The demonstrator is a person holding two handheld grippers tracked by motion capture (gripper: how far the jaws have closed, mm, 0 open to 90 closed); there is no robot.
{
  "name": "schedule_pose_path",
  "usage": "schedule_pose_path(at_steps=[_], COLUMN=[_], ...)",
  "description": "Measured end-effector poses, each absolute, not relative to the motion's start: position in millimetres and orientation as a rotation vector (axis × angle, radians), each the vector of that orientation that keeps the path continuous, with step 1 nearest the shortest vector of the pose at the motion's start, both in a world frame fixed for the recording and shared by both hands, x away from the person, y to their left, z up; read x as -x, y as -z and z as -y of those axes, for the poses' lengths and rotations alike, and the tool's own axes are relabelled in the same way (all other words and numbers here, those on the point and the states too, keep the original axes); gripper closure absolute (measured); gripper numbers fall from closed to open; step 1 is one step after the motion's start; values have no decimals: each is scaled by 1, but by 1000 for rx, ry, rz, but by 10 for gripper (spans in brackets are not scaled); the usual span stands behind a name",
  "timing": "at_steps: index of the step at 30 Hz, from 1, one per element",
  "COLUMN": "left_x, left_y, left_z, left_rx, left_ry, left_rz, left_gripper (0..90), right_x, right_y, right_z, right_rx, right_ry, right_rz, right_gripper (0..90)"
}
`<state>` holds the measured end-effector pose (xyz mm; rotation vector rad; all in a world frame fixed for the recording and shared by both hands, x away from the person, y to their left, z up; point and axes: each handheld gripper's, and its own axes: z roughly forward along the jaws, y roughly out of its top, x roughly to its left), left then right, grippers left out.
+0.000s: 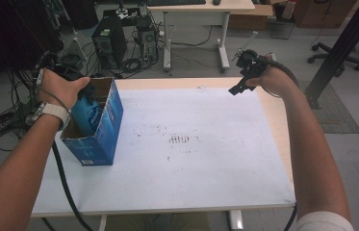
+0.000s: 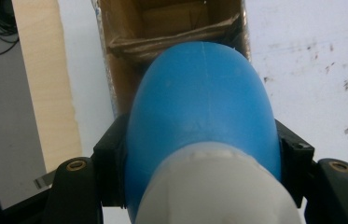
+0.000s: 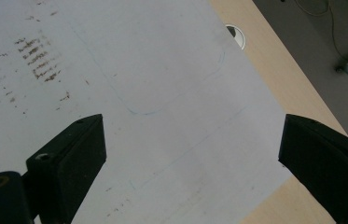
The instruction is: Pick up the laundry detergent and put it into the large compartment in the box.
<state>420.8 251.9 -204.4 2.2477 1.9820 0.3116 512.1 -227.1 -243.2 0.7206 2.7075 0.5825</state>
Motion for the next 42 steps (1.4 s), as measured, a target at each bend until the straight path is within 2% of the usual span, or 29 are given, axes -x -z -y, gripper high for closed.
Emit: schedule_pose_path(at_steps=[42], left_x=[-420], left_y=[264], left_z=[-258], left_rx=[-2278], left_ry=[-318], left_rz=[-1971], left_gripper=[371], right_x=[-512], right_y=[250], right_z=[230], right_rx=[-744], right_ry=[-567], right_rz=[-2717], right_gripper=[73])
